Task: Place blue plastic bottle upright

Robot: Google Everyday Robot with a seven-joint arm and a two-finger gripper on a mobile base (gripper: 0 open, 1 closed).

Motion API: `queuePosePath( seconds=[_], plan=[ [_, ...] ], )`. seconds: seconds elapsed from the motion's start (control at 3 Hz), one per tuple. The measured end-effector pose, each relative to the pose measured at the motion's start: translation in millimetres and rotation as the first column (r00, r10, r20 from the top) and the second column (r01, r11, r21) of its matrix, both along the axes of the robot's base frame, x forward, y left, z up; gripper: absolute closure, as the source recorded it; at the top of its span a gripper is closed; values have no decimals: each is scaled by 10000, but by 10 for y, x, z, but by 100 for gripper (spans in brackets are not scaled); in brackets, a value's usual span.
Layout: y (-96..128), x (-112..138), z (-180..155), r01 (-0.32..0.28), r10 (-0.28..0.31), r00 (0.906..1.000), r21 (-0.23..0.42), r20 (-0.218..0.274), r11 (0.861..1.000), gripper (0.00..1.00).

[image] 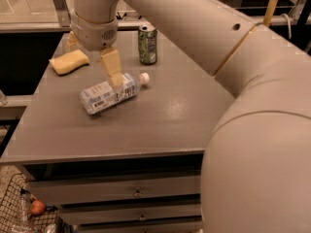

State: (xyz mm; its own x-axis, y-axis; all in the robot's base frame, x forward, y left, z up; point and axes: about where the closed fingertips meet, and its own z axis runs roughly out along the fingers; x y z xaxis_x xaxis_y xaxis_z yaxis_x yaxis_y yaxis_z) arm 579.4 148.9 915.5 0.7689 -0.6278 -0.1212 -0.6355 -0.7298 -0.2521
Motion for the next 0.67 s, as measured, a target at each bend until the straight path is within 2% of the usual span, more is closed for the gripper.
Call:
queuePosePath(
  seconds=[0.67],
  plan=[
    [-116,320,-426,384,-406,9980,-442,-495,9983,0]
  ],
)
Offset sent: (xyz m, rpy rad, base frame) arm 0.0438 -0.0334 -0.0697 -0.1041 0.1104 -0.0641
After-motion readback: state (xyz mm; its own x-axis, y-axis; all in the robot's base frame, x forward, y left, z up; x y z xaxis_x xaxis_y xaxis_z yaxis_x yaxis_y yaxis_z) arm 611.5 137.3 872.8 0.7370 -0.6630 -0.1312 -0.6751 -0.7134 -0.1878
